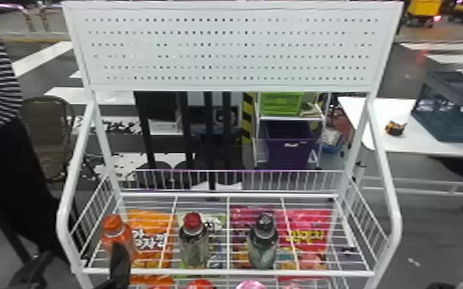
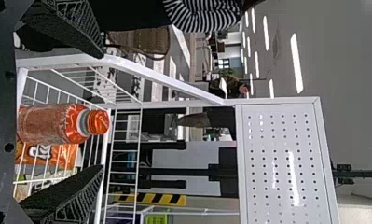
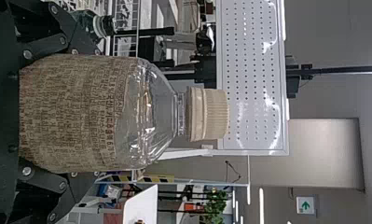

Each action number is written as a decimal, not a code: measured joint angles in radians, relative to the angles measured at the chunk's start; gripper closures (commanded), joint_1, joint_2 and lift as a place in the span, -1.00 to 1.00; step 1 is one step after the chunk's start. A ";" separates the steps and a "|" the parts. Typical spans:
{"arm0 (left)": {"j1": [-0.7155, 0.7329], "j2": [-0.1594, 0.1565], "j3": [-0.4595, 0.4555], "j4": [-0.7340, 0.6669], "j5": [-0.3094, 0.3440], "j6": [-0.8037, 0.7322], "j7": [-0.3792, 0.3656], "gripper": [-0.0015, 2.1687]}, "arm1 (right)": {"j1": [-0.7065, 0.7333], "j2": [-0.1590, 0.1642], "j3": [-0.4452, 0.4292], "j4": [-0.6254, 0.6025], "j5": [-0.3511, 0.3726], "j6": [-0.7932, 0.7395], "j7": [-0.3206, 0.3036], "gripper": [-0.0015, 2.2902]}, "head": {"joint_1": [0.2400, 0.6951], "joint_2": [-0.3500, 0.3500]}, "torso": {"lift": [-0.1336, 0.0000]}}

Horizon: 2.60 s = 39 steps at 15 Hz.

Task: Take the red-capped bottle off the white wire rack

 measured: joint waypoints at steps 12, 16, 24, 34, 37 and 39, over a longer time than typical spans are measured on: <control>0.001 0.000 -0.004 0.006 0.000 0.000 0.003 -0.96 | -0.008 0.000 -0.001 0.013 -0.003 -0.007 0.001 -0.27 | 0.14 0.00 | 1.00; -0.016 -0.005 -0.090 0.124 0.001 -0.076 -0.004 -0.96 | -0.011 0.000 0.000 0.018 -0.004 -0.007 0.001 -0.27 | 0.14 0.00 | 1.00; -0.206 -0.035 -0.280 0.532 0.000 -0.373 0.021 -0.96 | -0.008 0.000 0.001 0.018 -0.004 -0.007 0.002 -0.27 | 0.14 0.00 | 1.00; -0.380 -0.090 -0.347 0.856 0.002 -0.542 0.013 -0.94 | 0.000 0.001 0.001 0.003 0.002 -0.016 0.002 -0.27 | 0.14 0.00 | 1.00; -0.444 -0.112 -0.367 0.942 0.002 -0.582 0.014 -0.94 | 0.004 0.002 0.001 0.002 0.004 -0.016 0.002 -0.27 | 0.14 0.00 | 1.00; -0.484 -0.122 -0.373 0.975 0.002 -0.588 0.014 -0.94 | 0.006 0.002 0.000 0.003 0.003 -0.016 0.002 -0.27 | 0.14 0.00 | 1.00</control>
